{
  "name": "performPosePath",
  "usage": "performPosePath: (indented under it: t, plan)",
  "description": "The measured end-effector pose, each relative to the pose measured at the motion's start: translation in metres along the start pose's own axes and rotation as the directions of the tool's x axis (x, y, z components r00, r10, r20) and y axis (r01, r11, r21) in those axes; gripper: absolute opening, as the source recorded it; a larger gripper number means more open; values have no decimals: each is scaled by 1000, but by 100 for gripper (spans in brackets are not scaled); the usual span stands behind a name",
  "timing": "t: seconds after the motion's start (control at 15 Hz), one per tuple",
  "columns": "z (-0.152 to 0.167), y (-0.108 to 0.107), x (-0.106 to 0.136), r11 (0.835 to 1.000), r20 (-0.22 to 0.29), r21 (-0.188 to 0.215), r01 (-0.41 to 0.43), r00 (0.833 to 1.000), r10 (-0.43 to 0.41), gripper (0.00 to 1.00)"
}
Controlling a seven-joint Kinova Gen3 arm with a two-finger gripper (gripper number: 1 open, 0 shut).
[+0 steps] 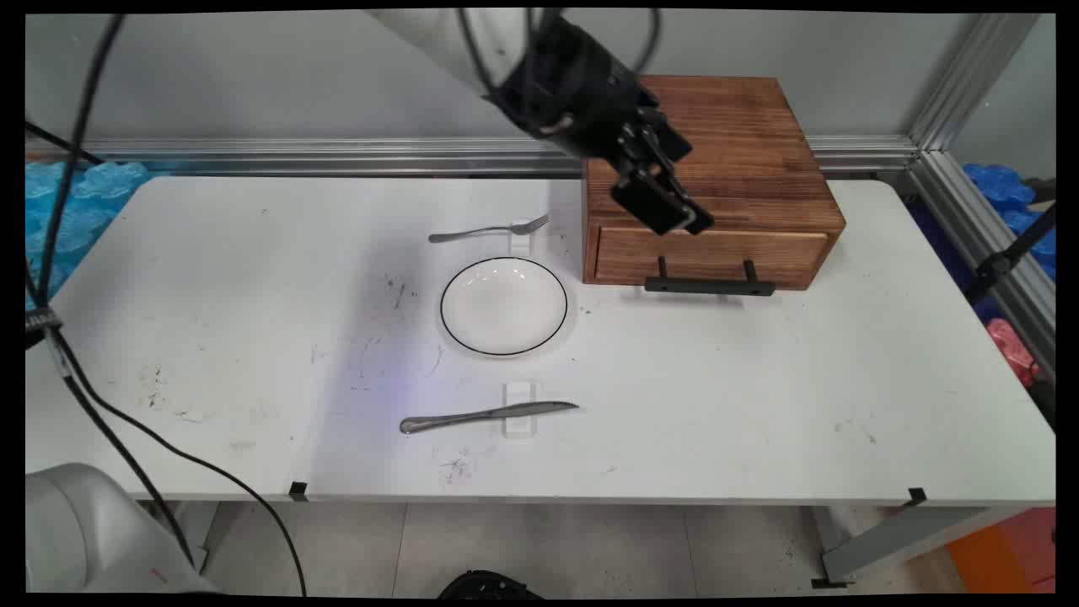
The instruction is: Open the drawer
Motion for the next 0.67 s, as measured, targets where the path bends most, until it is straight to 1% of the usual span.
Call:
performPosePath:
  t: [0.2,0.33,0.67]
  plan:
    - [27,-3,8,1000,41,26,-15,999,14,100]
    - [51,-5,8,999,81,38,-29,996,25,100]
    - [109,-8,-3,996,183,55,-73,981,62,100]
